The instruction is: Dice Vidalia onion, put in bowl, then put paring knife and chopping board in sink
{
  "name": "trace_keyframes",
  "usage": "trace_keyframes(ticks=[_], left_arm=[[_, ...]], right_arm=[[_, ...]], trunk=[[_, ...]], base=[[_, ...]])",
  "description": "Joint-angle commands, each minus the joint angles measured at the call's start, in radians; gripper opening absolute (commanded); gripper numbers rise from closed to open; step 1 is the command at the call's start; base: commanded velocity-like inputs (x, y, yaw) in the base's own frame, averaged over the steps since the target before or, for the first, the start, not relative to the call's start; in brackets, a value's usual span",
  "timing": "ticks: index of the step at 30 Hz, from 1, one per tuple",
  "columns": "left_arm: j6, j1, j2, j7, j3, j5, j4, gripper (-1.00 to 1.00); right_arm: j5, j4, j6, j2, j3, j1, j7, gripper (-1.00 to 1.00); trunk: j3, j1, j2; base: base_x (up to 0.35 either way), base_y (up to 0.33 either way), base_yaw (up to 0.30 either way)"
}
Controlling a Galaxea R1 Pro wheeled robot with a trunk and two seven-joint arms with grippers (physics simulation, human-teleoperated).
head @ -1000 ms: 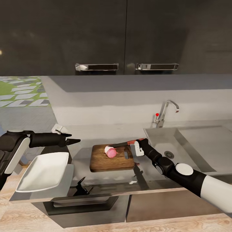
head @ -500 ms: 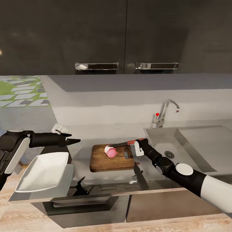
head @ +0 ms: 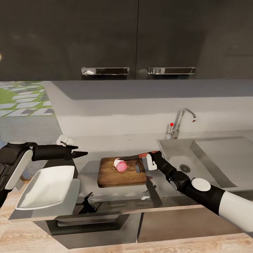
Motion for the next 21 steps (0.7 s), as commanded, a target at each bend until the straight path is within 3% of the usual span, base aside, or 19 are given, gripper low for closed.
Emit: trace_keyframes(ticks=[1,10,17,21], left_arm=[[0.004,-0.001,0.001,-0.003,-0.001,0.0,0.0,1.0],[0.004,-0.001,0.001,-0.003,-0.001,-0.001,0.0,1.0],[0.004,-0.001,0.001,-0.002,-0.001,-0.001,0.0,1.0],[0.004,-0.001,0.001,-0.003,-0.001,0.0,0.0,1.0]], right_arm=[[0.009,-0.001,0.01,-0.001,0.006,-0.002,-0.004,-1.0],[0.009,-0.001,0.01,-0.001,0.006,-0.002,-0.004,-1.0],[0.009,-0.001,0.01,-0.001,0.006,-0.002,-0.004,-1.0],[0.009,-0.001,0.01,-0.001,0.006,-0.002,-0.004,-1.0]], trunk=[[-0.002,0.0,-0.002],[-0.014,0.016,-0.03],[-0.036,0.043,-0.079],[-0.036,0.043,-0.079]], base=[[0.0,0.0,0.0],[0.0,0.0,0.0],[0.0,0.0,0.0],[0.0,0.0,0.0]])
